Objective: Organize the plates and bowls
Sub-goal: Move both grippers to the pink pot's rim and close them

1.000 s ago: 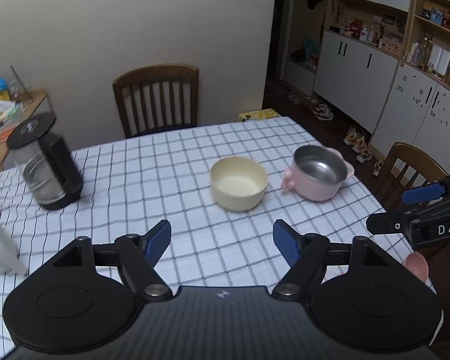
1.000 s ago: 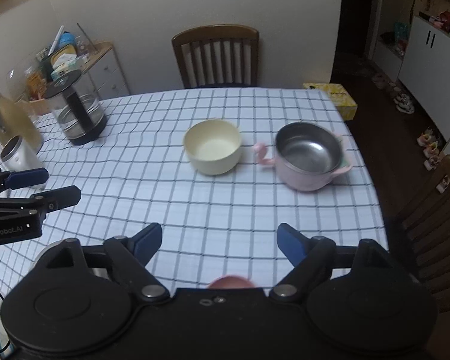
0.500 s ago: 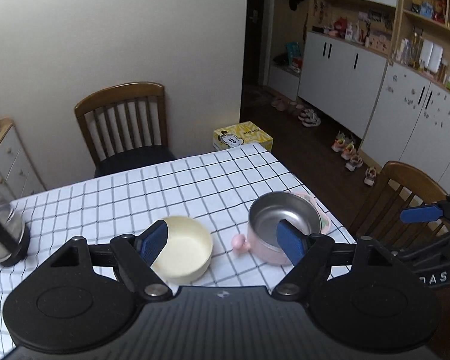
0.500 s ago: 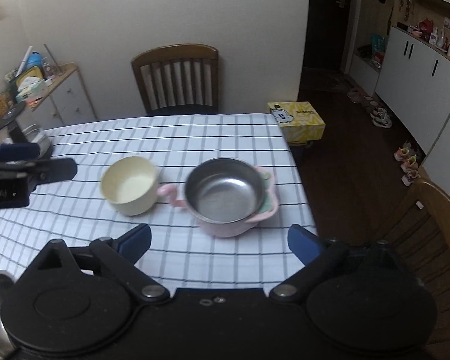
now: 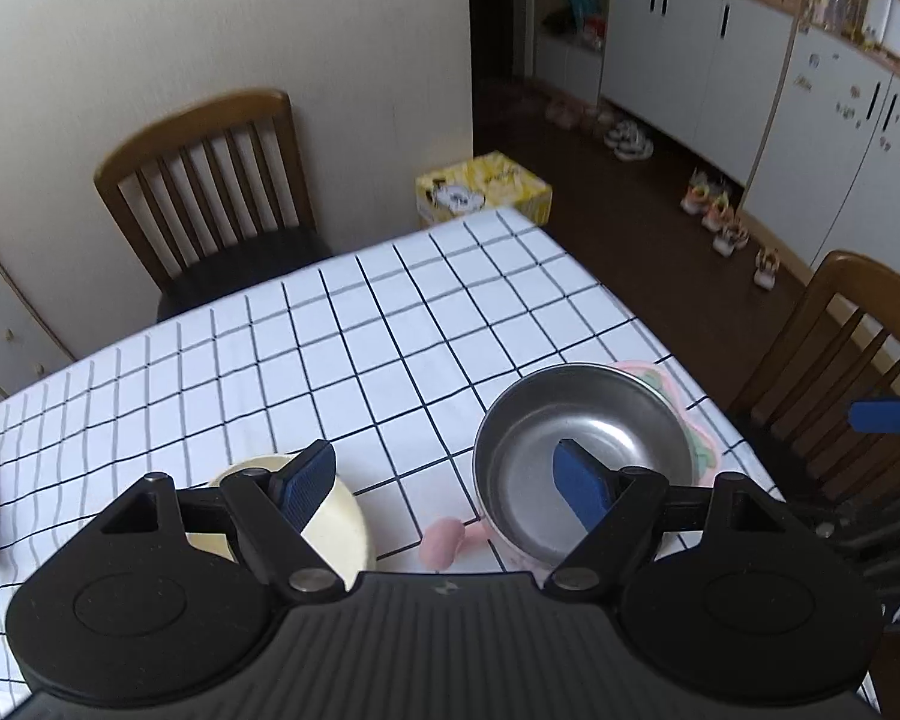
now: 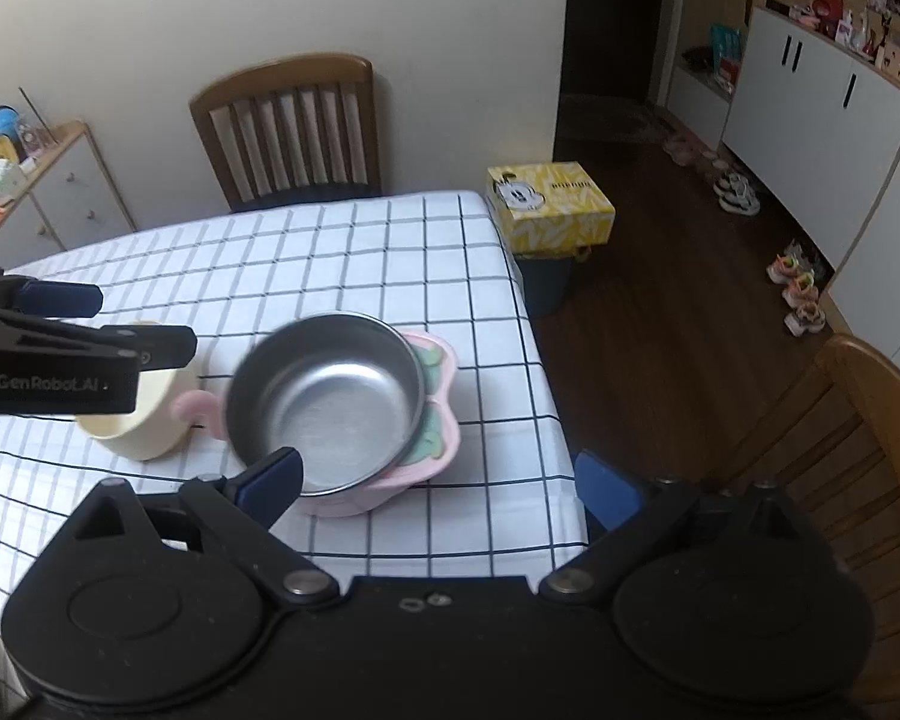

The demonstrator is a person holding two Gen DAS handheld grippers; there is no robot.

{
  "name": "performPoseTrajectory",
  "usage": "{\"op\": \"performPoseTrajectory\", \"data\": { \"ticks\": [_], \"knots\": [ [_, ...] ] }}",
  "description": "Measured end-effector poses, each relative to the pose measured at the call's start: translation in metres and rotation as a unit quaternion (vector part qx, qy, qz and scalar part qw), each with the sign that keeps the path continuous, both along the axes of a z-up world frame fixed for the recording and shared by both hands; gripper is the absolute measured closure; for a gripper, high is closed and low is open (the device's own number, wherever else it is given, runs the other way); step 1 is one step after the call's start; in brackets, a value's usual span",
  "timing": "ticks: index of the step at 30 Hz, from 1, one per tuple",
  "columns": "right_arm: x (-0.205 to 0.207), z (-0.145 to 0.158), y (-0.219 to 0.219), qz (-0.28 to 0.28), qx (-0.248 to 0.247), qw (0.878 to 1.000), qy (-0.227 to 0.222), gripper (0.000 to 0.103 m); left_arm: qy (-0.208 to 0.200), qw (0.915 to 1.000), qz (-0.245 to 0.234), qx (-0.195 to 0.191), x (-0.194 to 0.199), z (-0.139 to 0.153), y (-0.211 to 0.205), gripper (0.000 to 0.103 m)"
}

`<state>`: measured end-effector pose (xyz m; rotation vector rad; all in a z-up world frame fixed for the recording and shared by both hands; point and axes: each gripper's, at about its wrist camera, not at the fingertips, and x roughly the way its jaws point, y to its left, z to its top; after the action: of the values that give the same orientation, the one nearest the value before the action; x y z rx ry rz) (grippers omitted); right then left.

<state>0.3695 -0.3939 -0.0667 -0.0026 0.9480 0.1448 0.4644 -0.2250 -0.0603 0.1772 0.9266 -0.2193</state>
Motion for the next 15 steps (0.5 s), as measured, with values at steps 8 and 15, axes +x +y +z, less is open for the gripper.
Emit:
{"op": "performPoseTrajectory", "data": {
  "ticks": [8,15],
  "knots": [
    [0.029,-0.032,-0.004,-0.019,-0.001,0.999,0.027,0.008,0.038,0.9992,0.009,0.008,0.034,-0.033,-0.015,0.024],
    [0.046,-0.047,-0.002,-0.033,0.013,0.998,0.046,0.013,0.046,0.9984,0.001,0.032,0.043,-0.055,-0.027,0.024]
  ]
}}
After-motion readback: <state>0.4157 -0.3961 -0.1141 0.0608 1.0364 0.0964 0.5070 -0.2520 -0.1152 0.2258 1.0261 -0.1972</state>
